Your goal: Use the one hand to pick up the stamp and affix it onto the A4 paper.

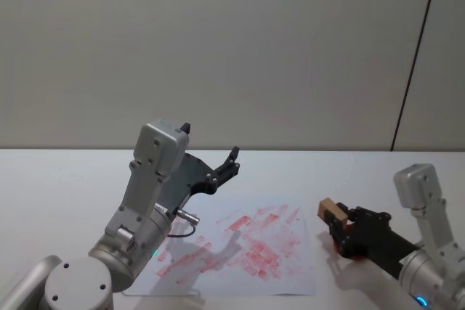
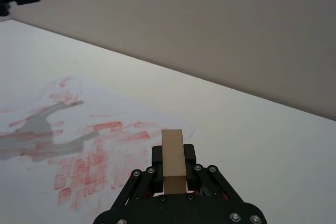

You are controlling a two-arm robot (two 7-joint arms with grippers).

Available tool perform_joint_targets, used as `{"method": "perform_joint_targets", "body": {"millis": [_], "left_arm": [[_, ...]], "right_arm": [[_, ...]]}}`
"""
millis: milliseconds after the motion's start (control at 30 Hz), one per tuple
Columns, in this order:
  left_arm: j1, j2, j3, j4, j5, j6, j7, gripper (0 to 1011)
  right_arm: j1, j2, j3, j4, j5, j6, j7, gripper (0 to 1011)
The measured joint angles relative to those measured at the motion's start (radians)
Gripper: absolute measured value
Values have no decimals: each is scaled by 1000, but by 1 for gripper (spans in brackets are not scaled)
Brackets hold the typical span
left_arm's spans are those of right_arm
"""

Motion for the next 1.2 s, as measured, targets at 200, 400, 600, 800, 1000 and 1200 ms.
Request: {"method": "perform_joint_targets", "body": {"millis": [200, 400, 600, 800, 1000, 1200], "left_arm": [[0, 0, 0, 0, 0, 0, 0, 1002], [0, 0, 0, 0, 0, 0, 0, 1002], [0, 0, 0, 0, 0, 0, 0, 1002], [0, 0, 0, 0, 0, 0, 0, 1003], [0, 0, 0, 0, 0, 0, 0, 1002], [0, 0, 0, 0, 0, 0, 0, 1002]], "right_arm": [[-9, -7, -17, -20, -12, -3, 27, 217], [-17, -11, -31, -26, -29, -3, 45, 216], [-30, -12, -49, -29, -53, -3, 63, 217], [-37, -13, -58, -28, -71, -3, 71, 216], [-44, -12, -67, -22, -89, -3, 76, 217], [-50, -10, -73, -11, -105, -2, 78, 216]]}}
